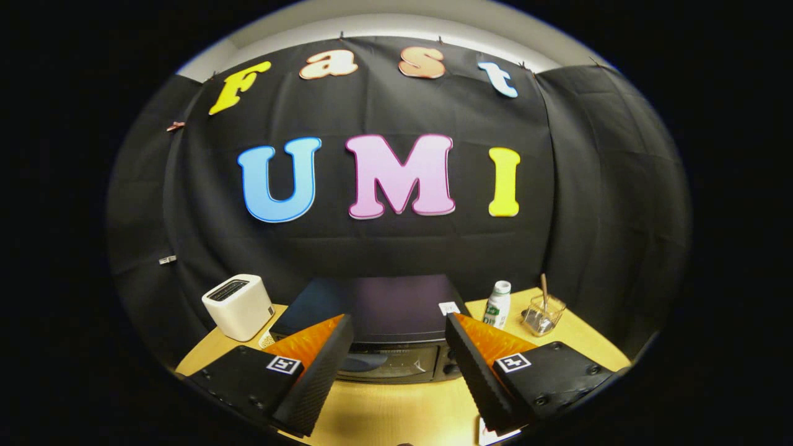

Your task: Open the toaster oven, put the food inside, and close the toaster oven door.

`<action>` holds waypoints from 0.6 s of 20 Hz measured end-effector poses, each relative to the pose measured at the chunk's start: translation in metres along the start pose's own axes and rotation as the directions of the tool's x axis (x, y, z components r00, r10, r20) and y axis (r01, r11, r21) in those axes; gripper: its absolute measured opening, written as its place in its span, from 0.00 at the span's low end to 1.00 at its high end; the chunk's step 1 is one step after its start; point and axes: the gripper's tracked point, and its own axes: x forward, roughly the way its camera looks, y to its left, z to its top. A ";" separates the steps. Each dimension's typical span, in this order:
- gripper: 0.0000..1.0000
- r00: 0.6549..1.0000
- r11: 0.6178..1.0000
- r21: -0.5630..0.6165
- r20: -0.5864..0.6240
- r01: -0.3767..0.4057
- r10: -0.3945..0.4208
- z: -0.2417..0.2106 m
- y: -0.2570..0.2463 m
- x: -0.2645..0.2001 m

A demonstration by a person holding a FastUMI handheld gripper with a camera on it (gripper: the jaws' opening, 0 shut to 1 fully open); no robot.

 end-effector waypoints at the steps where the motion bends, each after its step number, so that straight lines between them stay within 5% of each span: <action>1: 0.98 1.000 1.000 0.018 -0.024 0.004 -0.004 -0.007 0.004 0.011; 12: 0.99 0.985 0.999 -0.009 -0.169 -0.041 0.039 -0.080 0.055 0.064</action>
